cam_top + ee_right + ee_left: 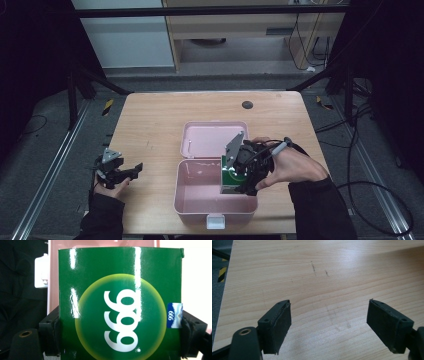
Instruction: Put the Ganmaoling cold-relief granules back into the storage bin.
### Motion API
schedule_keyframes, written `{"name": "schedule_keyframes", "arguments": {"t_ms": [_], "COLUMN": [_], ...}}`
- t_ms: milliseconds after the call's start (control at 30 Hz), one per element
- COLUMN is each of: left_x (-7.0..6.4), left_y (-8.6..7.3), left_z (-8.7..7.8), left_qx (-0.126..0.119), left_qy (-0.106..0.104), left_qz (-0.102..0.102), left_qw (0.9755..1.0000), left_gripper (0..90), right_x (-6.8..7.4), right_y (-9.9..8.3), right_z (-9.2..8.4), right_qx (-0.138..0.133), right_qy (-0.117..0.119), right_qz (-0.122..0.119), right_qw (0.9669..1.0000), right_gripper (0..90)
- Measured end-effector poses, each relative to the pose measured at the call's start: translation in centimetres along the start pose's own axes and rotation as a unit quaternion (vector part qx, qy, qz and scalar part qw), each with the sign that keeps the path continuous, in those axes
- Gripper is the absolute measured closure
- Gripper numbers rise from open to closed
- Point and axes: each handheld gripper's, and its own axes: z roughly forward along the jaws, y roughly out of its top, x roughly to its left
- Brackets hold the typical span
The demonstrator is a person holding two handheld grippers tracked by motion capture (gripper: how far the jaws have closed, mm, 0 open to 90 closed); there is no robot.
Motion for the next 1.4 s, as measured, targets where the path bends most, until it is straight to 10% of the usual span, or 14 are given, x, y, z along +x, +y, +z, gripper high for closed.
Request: {"name": "schedule_keyframes", "arguments": {"t_ms": [1400], "left_x": [0.0], "left_y": [0.0], "left_z": [0.0], "left_qx": [-0.002], "left_qy": [0.000], "left_qz": [-0.001], "left_qw": [1.0000], "left_gripper": [18.9], "right_x": [0.1], "right_y": [-1.3], "right_z": [5.9], "right_qx": [0.022], "right_qy": [0.030], "right_qz": [0.002], "right_qw": [0.9993], "right_gripper": [16.1]}}
